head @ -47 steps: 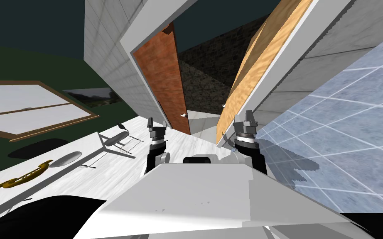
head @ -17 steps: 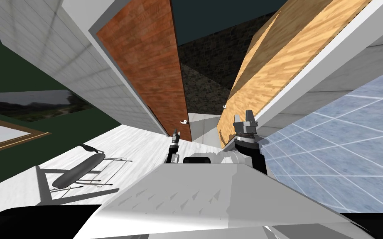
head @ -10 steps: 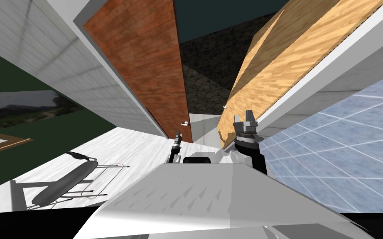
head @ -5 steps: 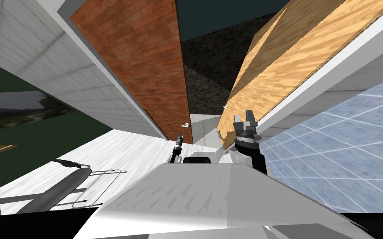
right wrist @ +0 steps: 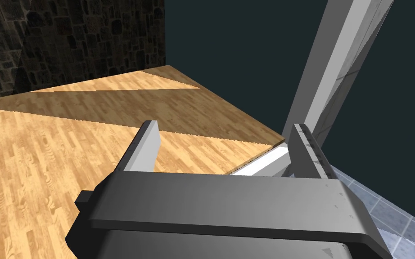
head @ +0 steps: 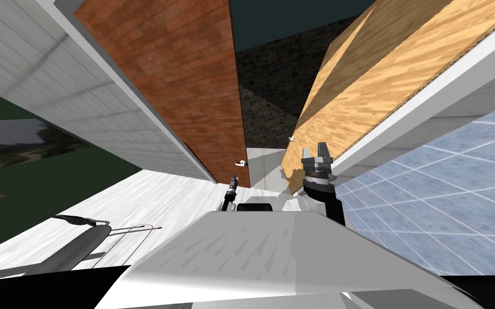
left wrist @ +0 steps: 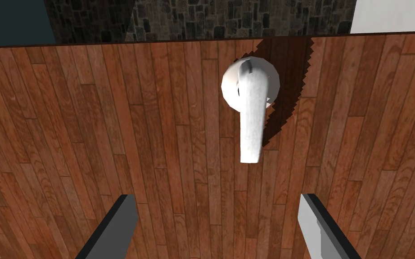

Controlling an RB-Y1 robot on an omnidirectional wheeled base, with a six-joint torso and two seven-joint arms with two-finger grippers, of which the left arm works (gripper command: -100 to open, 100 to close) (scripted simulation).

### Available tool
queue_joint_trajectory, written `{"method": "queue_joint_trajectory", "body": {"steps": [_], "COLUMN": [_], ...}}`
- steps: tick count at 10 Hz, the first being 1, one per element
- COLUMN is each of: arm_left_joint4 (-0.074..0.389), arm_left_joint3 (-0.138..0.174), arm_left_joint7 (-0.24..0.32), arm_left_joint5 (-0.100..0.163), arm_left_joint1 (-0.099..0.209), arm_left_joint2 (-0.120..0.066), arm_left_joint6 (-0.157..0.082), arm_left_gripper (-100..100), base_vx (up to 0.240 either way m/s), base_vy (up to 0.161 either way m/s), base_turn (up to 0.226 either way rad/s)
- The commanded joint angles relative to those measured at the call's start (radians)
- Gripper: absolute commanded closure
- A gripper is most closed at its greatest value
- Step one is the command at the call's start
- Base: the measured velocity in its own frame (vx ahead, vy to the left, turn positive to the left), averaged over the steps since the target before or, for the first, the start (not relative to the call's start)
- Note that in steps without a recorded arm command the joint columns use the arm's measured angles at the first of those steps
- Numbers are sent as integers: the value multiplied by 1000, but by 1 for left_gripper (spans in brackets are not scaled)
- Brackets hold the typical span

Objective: Push the door open

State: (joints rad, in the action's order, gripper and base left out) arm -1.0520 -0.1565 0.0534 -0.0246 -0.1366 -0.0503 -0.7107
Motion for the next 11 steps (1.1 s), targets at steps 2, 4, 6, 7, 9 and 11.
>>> {"method": "queue_joint_trajectory", "body": {"steps": [2,4,6,7,9,11], "arm_left_joint4": [65,98,103,113,119,128], "arm_left_joint3": [-8,-12,-12,-7,-4,2], "arm_left_joint7": [-6,-8,-8,-10,-11,-13], "arm_left_joint5": [-4,-6,-6,-4,-3,0], "arm_left_joint1": [20,31,33,40,45,53], "arm_left_joint2": [8,12,13,2,-2,-1], "arm_left_joint6": [-11,-17,-18,-20,-20,-21], "arm_left_gripper": [-100,-100,-100,-100,-100,-100], "base_vx": [63,70,44,102,167,195], "base_vy": [86,63,36,-27,-35,-33], "base_turn": [-42,-42,-18,-30,-15,-26]}}
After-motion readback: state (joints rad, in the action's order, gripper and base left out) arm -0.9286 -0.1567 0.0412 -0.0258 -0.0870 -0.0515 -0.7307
